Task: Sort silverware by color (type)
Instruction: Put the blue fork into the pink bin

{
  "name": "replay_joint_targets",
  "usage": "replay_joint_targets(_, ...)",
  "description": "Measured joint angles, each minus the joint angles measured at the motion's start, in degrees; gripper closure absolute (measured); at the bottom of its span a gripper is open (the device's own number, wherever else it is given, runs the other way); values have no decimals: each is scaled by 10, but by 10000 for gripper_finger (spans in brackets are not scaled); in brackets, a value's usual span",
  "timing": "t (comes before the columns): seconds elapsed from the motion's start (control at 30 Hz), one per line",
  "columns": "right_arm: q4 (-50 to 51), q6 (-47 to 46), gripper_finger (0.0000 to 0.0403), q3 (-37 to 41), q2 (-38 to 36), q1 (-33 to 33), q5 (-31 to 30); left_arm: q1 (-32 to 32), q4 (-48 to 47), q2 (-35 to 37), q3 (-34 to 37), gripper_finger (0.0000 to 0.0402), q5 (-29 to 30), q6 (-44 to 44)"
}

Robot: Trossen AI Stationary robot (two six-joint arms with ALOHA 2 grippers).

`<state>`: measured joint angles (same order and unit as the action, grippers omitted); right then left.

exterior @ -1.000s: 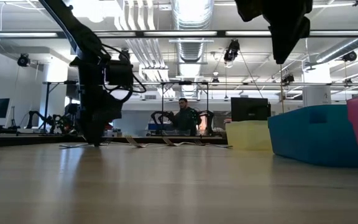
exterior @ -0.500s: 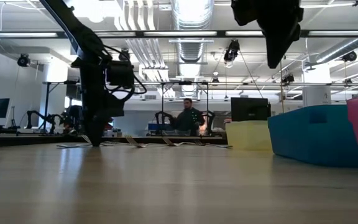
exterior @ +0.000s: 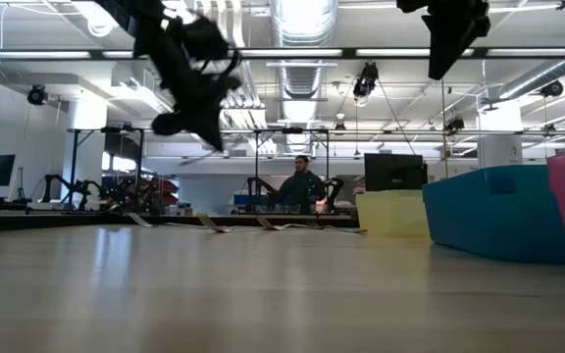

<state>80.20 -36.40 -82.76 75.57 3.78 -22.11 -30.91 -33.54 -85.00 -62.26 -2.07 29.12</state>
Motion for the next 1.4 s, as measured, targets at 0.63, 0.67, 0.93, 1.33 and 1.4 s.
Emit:
replay_joint_targets(0.63, -434, 101, 294, 0, -67, -159, 89, 122, 140, -48, -199, 402, 49, 51)
replay_joint_targets(0.67, -438, 101, 288, 0, -62, -167, 89, 126, 140, -49, -199, 402, 54, 53)
replay_joint_targets(0.93, -469, 18, 248, 0, -1, -196, 91, 145, 141, -48, -201, 401, 91, 60)
replay_joint_targets(1.33, -549, 4, 256, -4, 43, -198, 88, 148, 107, -48, -201, 401, 121, 77)
replay_joint_targets(1.4, -562, 4, 258, -5, 43, -201, 86, 151, 106, -48, -201, 401, 121, 77)
